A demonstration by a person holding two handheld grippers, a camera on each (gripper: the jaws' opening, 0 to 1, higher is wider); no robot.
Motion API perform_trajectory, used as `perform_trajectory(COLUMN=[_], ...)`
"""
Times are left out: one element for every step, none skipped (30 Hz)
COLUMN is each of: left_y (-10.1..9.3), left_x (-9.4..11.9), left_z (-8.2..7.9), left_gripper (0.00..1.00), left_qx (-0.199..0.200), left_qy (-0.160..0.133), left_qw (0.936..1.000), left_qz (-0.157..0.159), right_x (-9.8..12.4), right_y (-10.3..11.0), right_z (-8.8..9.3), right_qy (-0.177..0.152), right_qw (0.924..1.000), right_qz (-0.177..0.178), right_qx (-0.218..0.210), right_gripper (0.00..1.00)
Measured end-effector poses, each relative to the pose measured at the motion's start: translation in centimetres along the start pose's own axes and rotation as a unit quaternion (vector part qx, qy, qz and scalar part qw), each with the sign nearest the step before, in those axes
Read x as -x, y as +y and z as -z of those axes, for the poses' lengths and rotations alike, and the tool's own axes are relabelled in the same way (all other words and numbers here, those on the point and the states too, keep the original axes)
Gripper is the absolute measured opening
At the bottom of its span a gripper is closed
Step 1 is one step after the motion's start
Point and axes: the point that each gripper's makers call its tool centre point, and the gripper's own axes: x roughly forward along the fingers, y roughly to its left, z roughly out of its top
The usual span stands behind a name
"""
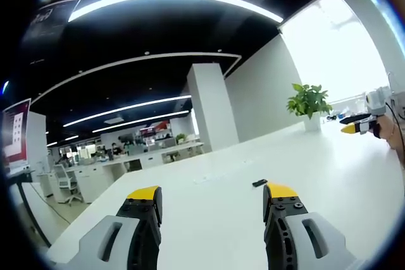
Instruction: Snap the two parts of the plastic buckle together until the buckle closes and remains connected.
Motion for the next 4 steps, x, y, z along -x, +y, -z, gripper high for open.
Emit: perform_trajectory(left_y=[0.02,0.06,0.07,0.07], left_x=[-0.01,-0.03,-0.04,-0.04], left_z=[0.01,0.00,0.00,0.00], left_gripper=[0.66,0.66,0.66,0.66], left_qx=[0.000,0.000,0.000,0.000], left_qy=[0.000,0.000,0.000,0.000], left_qw=[1.0000,1.0000,1.0000,1.0000], left_qz=[0.000,0.000,0.000,0.000], right_x=[-0.01,-0.02,-0.02,-0.02], right_y=[0.05,0.08,0.08,0.08], right_z=[0.01,0.02,0.03,0.02], right_qy=[0.000,0.001,0.001,0.000], right_qw=[1.0000,1.0000,1.0000,1.0000], right_qz=[0.000,-0.001,-0.001,-0.001], right_qx=[0.000,0.000,0.000,0.001], right_gripper=[0.51,0.51,0.51,0.51])
